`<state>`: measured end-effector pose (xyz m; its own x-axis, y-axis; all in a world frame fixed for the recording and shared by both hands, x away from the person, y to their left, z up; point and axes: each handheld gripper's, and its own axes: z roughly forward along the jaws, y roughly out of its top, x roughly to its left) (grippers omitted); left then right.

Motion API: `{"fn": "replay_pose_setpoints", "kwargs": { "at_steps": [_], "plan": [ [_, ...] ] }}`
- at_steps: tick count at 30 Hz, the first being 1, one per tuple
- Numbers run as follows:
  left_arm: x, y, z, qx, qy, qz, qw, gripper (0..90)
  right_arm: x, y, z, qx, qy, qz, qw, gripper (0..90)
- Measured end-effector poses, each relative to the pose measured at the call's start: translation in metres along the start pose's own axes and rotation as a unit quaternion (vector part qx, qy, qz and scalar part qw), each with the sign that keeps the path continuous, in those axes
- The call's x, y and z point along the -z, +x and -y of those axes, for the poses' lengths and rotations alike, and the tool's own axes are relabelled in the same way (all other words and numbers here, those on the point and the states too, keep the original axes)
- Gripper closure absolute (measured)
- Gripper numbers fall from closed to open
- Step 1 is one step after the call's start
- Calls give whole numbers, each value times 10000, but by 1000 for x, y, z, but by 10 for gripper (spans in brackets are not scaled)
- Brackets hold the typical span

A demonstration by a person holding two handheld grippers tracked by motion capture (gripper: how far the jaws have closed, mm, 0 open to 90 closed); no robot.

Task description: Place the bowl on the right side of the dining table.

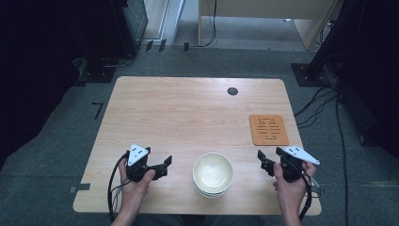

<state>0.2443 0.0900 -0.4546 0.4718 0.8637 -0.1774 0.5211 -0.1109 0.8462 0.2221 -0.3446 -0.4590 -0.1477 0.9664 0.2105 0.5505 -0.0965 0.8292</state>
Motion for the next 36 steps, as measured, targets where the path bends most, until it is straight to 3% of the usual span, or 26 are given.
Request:
{"fn": "replay_pose_setpoints", "kwargs": {
  "at_steps": [12,18,22,25,30,34,36],
  "plan": [
    [-7,-26,-8,-94,-10,350,9993,101,-1,17,-3,110,23,-177,9998,238],
    [-9,-43,-14,-105,-101,654,9978,130,1,33,-6,241,21,-264,9994,242],
    [-10,-52,-17,-113,-114,907,9958,138,3,40,-8,267,-8,-306,9992,249],
    [-13,-60,-17,-132,-43,1187,9928,150,4,43,-8,267,-3,-339,9991,257],
    [-16,-72,-14,-301,-4,1248,9917,278,4,49,-8,299,11,-369,9989,279],
    [-22,-85,-11,-640,170,1213,9904,445,4,56,-8,326,3,-312,9990,353],
    [-24,-90,-10,-764,274,1154,9900,482,4,58,-8,347,10,-323,9989,362]
  ]
}}
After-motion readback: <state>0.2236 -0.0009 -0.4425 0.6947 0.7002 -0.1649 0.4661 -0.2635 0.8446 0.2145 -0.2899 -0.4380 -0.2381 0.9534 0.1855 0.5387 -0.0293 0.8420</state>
